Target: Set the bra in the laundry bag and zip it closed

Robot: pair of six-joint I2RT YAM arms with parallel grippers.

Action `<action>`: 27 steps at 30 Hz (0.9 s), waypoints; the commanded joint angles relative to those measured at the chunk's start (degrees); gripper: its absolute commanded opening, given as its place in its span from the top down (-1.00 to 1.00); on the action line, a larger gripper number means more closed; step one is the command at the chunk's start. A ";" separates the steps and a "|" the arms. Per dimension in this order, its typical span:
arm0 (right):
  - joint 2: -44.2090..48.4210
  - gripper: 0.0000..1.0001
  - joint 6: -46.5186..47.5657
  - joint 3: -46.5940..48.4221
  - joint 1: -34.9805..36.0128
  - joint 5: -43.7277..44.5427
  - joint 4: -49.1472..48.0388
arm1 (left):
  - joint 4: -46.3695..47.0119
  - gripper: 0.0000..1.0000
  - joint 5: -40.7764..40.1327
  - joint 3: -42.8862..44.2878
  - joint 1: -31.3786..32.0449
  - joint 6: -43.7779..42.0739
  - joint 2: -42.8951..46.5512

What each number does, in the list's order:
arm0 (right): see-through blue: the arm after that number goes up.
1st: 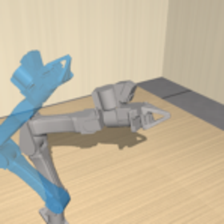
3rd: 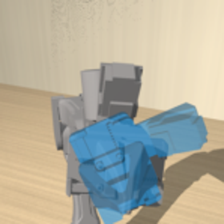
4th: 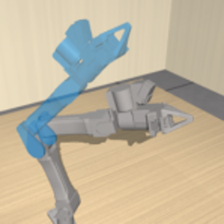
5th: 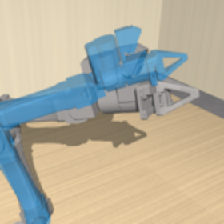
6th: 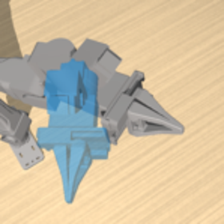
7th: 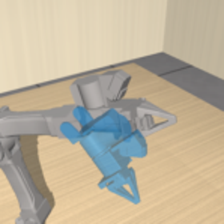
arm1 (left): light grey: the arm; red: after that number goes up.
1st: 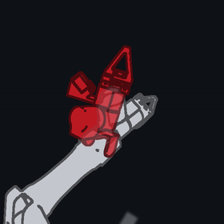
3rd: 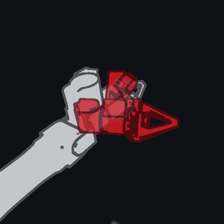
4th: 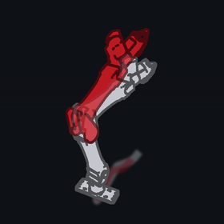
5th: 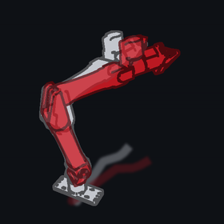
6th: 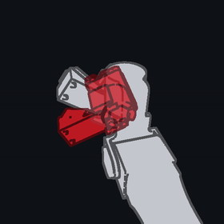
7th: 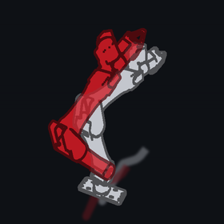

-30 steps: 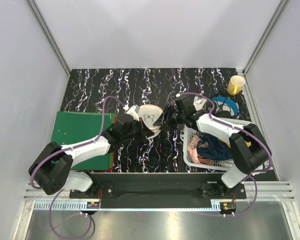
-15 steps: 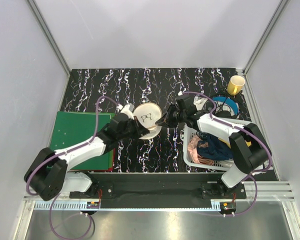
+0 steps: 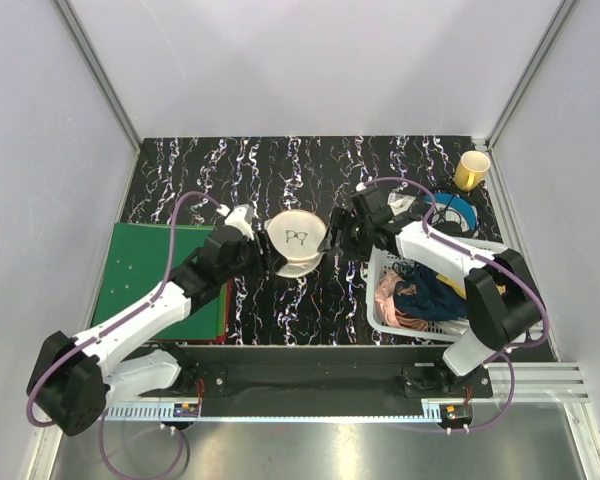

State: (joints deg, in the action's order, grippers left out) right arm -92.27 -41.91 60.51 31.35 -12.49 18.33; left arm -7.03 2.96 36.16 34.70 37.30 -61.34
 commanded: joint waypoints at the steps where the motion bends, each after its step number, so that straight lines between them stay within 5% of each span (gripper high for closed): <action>1: 7.09 -0.68 8.69 4.26 6.69 16.43 15.48 | -2.99 -0.24 -2.79 2.34 5.46 -4.61 4.56; 6: 16.47 -0.99 5.89 0.23 17.59 24.08 19.29 | -2.12 -0.28 -4.29 -2.31 13.80 -1.88 14.74; 12: 36.66 -0.99 3.16 -15.75 30.85 18.76 2.10 | 11.75 -0.33 7.64 -16.63 16.89 3.56 36.15; 19: 62.00 -0.99 -0.97 -42.44 35.53 9.76 -24.26 | 29.76 -0.35 20.84 -32.97 17.07 13.57 55.60; 26: 91.44 -0.99 -6.16 -56.19 35.62 10.91 -19.82 | 44.27 -0.44 28.32 -42.92 17.16 22.54 64.59; 27: 89.04 -0.99 -6.17 -57.07 35.71 11.00 -22.87 | 47.08 -0.44 28.94 -43.97 17.16 23.42 64.94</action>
State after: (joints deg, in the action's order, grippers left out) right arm -6.83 -45.01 6.50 66.43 -1.54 2.22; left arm 24.38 25.21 2.22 51.53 54.17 -0.73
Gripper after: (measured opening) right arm 0.993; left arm 0.713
